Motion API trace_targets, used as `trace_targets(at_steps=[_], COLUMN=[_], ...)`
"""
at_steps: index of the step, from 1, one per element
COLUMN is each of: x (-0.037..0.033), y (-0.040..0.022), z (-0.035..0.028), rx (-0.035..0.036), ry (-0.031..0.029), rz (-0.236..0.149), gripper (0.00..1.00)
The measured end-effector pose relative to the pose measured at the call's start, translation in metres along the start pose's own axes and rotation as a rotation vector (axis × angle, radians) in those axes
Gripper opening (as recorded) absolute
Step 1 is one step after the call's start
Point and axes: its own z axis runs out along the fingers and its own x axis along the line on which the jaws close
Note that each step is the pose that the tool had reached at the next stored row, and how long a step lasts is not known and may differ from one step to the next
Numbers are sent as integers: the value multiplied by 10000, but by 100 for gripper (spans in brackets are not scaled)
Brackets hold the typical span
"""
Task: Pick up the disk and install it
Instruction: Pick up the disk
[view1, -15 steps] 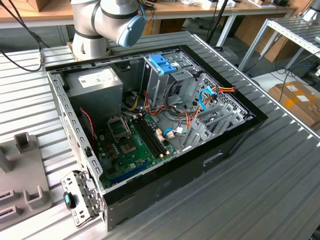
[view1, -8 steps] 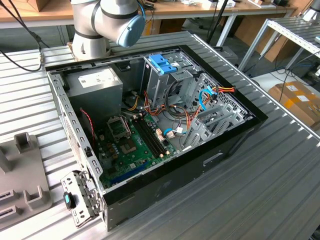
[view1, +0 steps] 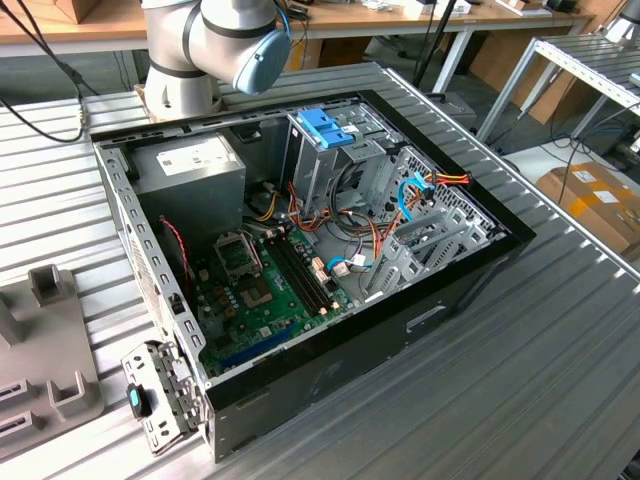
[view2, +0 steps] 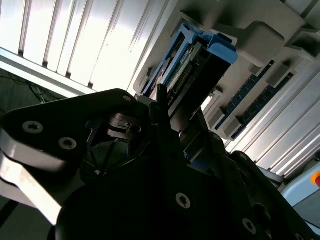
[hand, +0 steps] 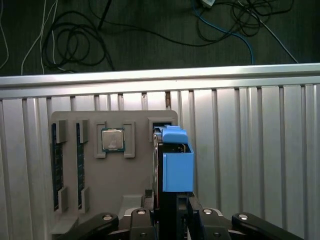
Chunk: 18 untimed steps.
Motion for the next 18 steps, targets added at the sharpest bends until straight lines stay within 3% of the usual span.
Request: trace_targets(at_steps=[10, 12, 18], x=[-4, -6, -10], y=[-3, -5, -7], z=[-223, -307, -475], rx=[3, 2, 2], ry=[-1, -1, -1], rz=[0, 0, 0], gripper=[35, 35, 35])
